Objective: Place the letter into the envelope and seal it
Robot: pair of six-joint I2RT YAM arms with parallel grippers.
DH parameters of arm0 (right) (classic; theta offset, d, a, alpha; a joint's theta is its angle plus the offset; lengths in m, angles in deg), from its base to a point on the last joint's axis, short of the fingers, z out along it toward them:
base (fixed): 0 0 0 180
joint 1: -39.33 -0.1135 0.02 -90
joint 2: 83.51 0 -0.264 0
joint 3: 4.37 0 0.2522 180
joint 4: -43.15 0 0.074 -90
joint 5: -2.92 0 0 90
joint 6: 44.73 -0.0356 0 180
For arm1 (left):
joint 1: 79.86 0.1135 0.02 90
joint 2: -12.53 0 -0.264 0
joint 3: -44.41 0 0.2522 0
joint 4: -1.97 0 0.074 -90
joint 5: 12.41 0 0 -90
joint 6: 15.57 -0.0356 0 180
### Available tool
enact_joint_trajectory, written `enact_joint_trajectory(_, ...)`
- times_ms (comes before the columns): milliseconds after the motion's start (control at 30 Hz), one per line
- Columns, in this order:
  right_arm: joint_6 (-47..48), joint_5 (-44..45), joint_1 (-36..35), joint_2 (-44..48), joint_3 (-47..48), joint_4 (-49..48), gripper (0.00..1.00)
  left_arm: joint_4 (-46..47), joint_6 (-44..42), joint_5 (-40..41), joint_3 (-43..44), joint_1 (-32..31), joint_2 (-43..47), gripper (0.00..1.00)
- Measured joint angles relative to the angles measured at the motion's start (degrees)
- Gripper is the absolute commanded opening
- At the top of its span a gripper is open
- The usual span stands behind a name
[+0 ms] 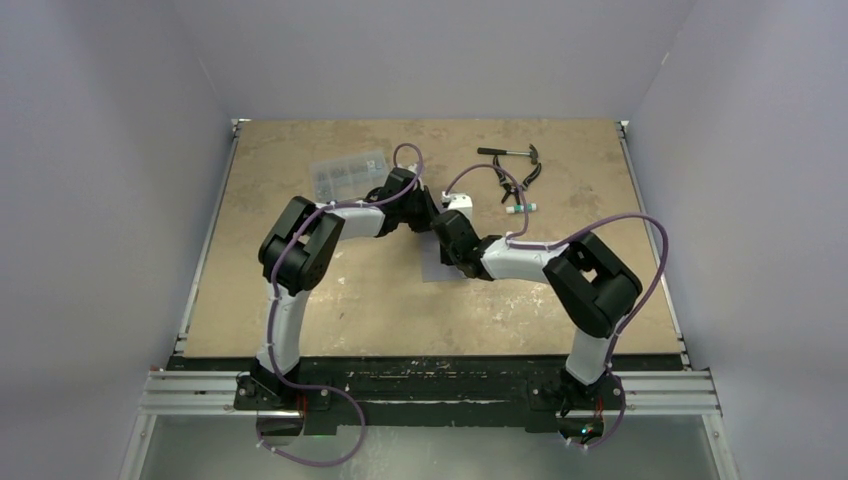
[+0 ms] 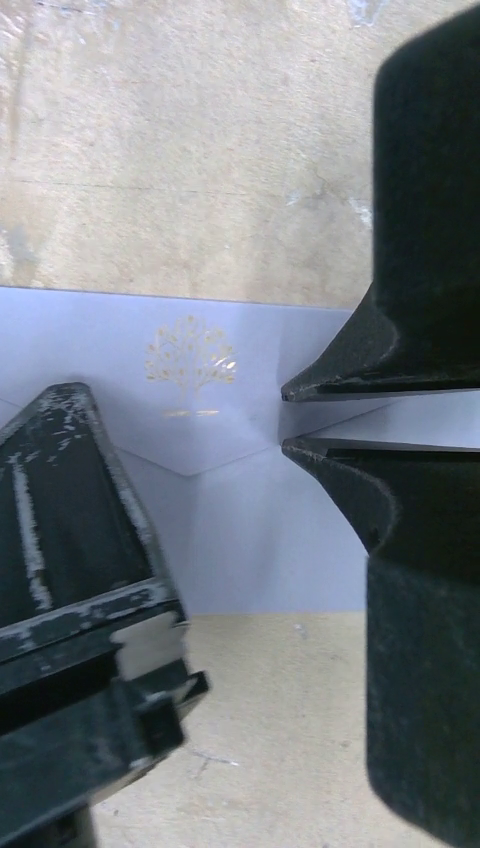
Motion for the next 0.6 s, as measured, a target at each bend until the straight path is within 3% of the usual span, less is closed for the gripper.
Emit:
enact_joint_trajectory(233, -3.17, -0.85, -0.57, 3.45, -2.86, 1.88, 0.11, 0.04, -0.44, -0.07, 0.0, 0.0, 0.0, 0.0)
enact_joint_trajectory(600, -5.16, -4.57, -0.96, 5.03, 0.66, 15.06, 0.01, 0.46, -1.51, -0.74, 0.28, 0.17, -0.35, 0.0)
